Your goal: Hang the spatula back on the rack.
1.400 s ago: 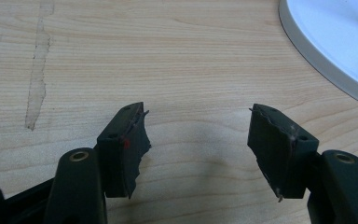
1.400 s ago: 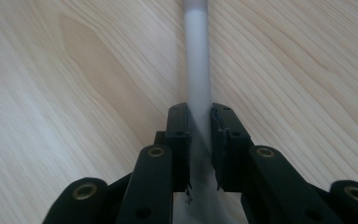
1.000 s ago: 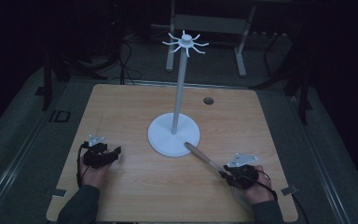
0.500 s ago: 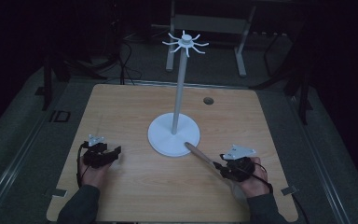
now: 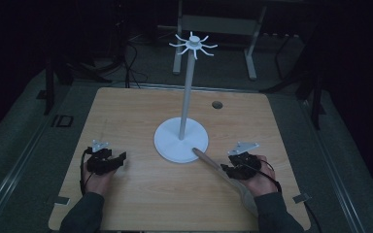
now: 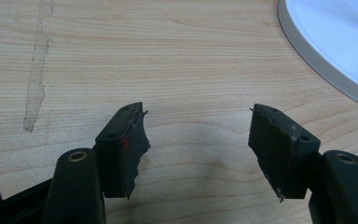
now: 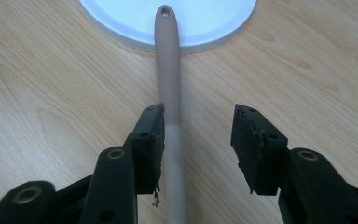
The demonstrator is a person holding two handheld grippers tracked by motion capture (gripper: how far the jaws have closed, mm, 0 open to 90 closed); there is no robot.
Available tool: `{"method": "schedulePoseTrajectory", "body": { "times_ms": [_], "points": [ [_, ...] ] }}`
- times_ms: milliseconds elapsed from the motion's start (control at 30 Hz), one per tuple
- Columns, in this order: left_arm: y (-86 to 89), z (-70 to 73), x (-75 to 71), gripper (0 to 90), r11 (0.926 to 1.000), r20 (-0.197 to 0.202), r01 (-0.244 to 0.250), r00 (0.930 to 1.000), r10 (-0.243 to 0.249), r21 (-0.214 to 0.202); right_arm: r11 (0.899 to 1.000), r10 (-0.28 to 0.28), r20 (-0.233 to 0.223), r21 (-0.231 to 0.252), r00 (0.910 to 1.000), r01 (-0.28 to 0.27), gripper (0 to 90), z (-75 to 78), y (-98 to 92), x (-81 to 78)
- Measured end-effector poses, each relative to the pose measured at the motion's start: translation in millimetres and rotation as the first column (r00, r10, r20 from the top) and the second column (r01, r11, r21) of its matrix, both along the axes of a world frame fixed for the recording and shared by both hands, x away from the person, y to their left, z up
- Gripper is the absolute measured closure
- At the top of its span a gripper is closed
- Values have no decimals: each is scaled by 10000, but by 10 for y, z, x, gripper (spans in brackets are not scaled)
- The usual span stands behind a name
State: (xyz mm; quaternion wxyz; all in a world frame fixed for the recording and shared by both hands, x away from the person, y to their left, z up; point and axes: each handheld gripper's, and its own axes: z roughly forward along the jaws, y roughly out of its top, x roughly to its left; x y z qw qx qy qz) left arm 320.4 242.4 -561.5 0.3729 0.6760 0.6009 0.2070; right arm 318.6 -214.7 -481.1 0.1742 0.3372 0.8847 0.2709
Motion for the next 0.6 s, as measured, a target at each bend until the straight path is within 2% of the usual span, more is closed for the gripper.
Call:
{"method": "schedulePoseTrajectory", "body": {
  "times_ms": [300,600],
  "points": [
    [5,2,-1,364,10000,0,3,10000,-3,-6,9961,433,-978,-724,9943,-505,591,-60,143,162],
    [8,3,0,364,10000,-13,17,10000,-17,-8,9904,456,-1765,-1205,9832,-675,590,-201,278,283]
  ]
}}
